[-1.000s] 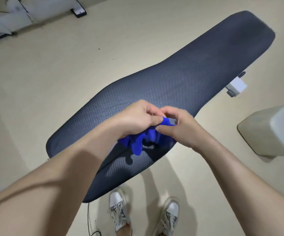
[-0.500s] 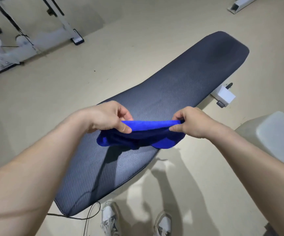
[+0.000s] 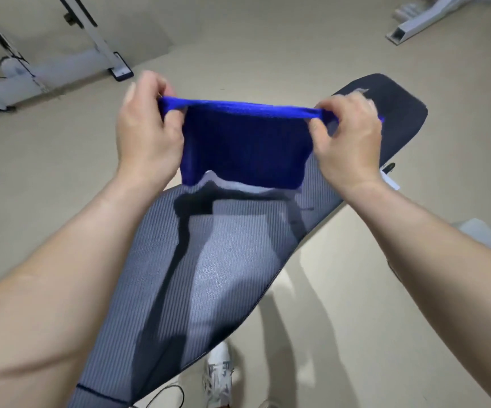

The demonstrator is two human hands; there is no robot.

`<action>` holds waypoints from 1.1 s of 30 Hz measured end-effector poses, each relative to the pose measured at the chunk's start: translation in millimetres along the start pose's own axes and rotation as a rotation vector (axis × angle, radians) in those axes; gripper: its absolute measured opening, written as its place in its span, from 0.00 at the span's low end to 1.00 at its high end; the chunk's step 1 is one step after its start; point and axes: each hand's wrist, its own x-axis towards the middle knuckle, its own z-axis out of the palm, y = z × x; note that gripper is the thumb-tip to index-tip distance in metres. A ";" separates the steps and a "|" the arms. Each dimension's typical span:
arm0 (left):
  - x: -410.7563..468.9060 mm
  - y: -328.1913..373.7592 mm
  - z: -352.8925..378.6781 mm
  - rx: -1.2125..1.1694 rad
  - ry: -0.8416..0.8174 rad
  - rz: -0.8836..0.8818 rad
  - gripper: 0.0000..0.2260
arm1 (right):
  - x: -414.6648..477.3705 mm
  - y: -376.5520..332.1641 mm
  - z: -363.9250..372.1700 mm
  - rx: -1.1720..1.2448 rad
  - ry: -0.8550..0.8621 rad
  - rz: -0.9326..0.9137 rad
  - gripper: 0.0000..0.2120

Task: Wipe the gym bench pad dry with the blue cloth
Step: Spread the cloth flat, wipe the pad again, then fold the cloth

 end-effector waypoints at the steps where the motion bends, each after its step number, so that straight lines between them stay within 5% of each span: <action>1: 2.3 1.3 3.1 -0.051 0.031 0.010 0.06 | 2.5 5.5 2.3 0.002 0.037 -0.033 0.09; 6: -36.2 -29.2 43.0 -0.064 -0.298 -0.202 0.07 | -45.6 50.3 28.8 -0.044 -0.109 -0.021 0.06; 9: -78.3 -57.2 67.6 0.010 -0.680 -0.454 0.08 | -100.8 81.3 49.6 -0.146 -0.380 -0.015 0.05; 13: -110.5 -83.8 80.6 0.306 -1.293 -0.365 0.15 | -147.8 111.2 60.9 -0.248 -0.772 0.043 0.04; 17: -111.1 -68.0 83.1 0.349 -1.831 -0.501 0.18 | -141.7 116.5 50.0 -0.489 -1.299 0.072 0.08; 20: -100.3 -47.8 102.7 0.319 -1.663 -0.419 0.14 | -118.1 109.4 46.6 -0.561 -1.307 0.018 0.16; 23: -93.4 -44.5 148.1 0.280 -1.090 -0.227 0.11 | -105.1 104.5 79.0 -0.328 -0.767 0.031 0.16; 25: -102.6 -57.5 182.3 0.367 -0.749 -0.015 0.13 | -109.6 100.0 110.8 -0.156 -0.606 0.052 0.18; 29: -133.3 -103.9 209.7 0.520 -0.571 0.231 0.21 | -142.7 99.9 161.2 -0.310 -0.687 -0.021 0.30; 33: -137.6 -136.1 189.7 0.589 -0.506 0.113 0.23 | -149.3 85.8 184.8 -0.310 -0.642 -0.081 0.31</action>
